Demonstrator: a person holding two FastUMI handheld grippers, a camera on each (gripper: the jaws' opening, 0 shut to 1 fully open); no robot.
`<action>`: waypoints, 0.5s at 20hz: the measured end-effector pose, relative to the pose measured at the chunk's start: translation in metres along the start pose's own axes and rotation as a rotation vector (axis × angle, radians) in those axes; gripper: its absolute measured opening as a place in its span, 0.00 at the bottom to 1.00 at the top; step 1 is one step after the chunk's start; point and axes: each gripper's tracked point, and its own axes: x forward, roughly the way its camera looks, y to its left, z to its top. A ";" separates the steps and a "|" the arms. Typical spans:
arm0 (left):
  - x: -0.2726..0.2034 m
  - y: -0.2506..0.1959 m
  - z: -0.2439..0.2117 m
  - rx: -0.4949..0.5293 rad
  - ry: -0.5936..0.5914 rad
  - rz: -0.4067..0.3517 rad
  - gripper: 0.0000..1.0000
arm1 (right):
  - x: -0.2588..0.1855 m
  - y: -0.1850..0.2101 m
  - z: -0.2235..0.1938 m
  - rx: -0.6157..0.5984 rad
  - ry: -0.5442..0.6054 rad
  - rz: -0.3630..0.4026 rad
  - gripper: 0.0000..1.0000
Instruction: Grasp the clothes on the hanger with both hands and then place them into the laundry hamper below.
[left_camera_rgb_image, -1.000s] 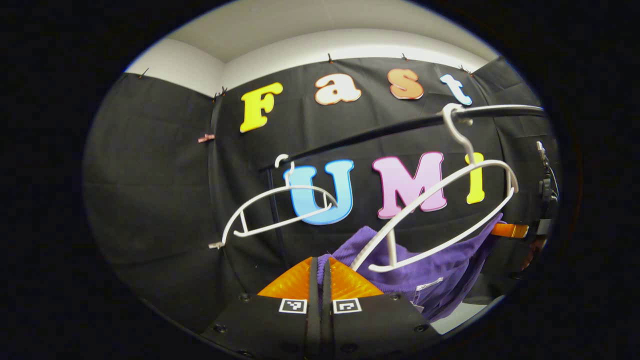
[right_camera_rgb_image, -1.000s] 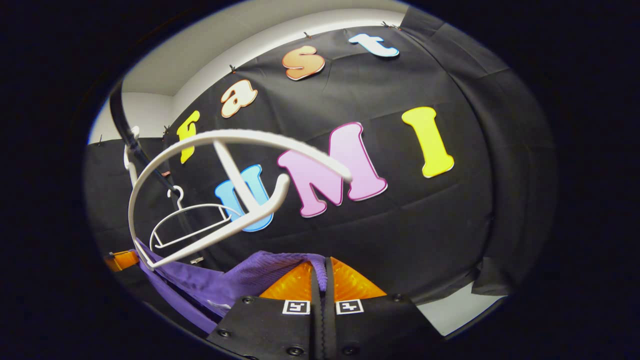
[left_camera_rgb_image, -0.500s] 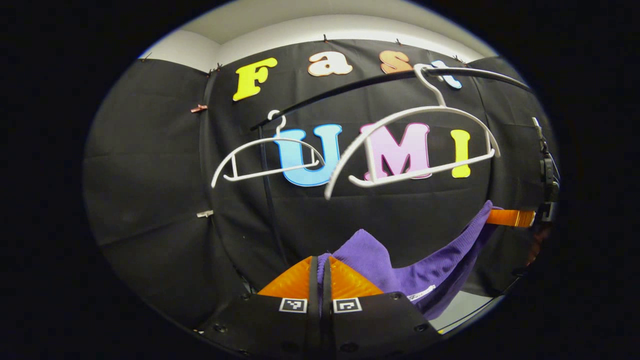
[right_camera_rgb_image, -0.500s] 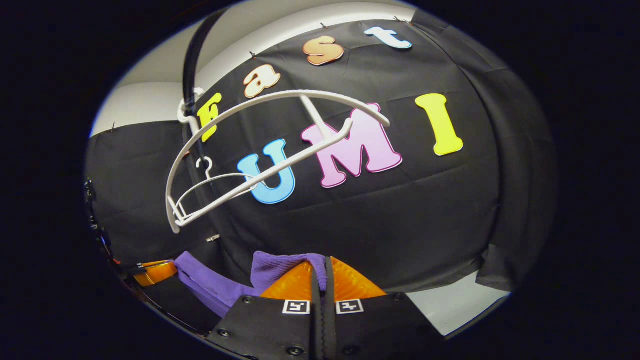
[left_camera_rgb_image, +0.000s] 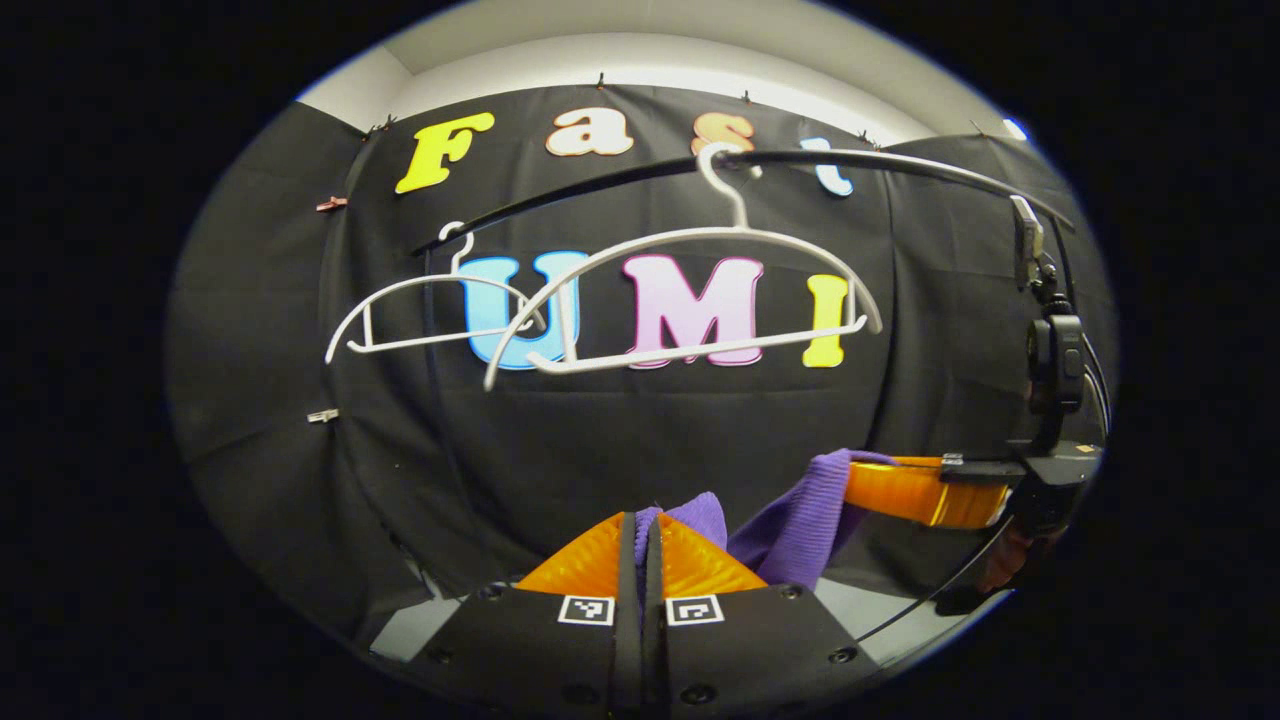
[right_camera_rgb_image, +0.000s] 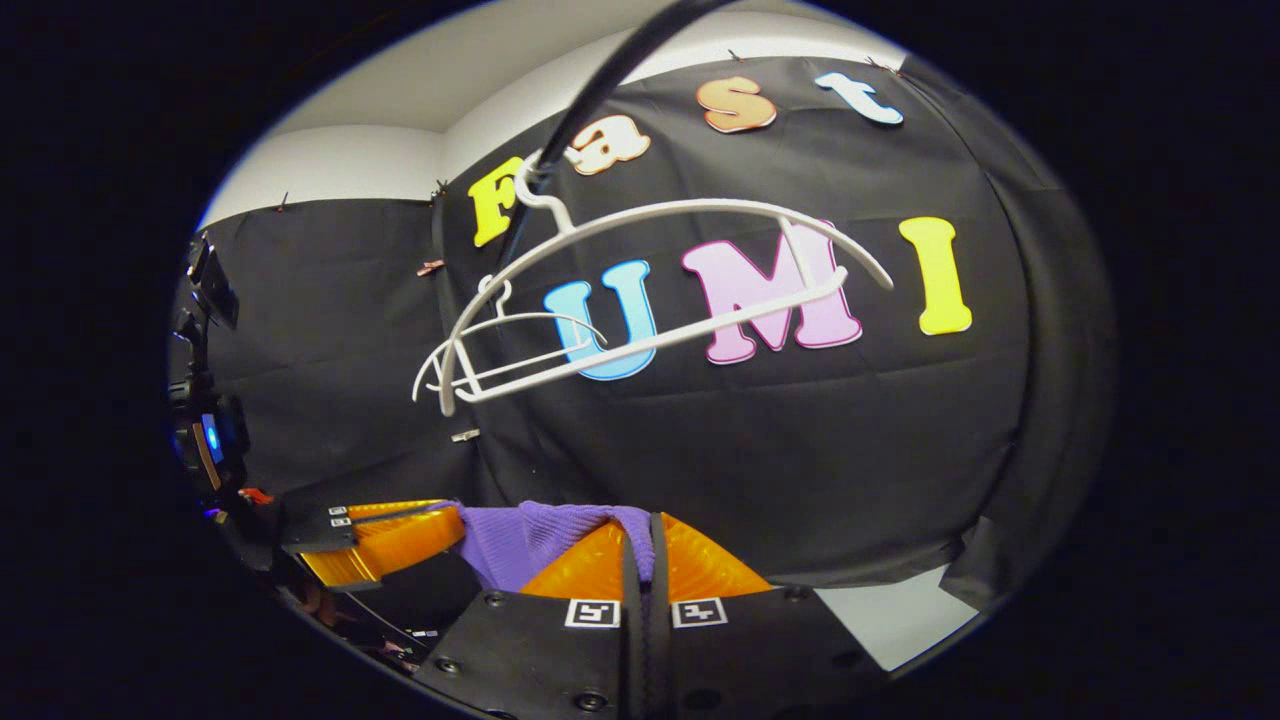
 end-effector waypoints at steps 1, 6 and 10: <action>0.000 -0.006 0.002 -0.013 -0.010 -0.018 0.05 | -0.001 0.000 -0.002 0.001 0.011 -0.004 0.04; 0.012 -0.006 -0.053 -0.063 0.076 -0.023 0.05 | 0.007 -0.019 -0.055 0.019 0.124 -0.049 0.04; 0.022 -0.002 -0.130 -0.114 0.209 0.000 0.05 | 0.005 -0.052 -0.132 -0.015 0.287 -0.124 0.04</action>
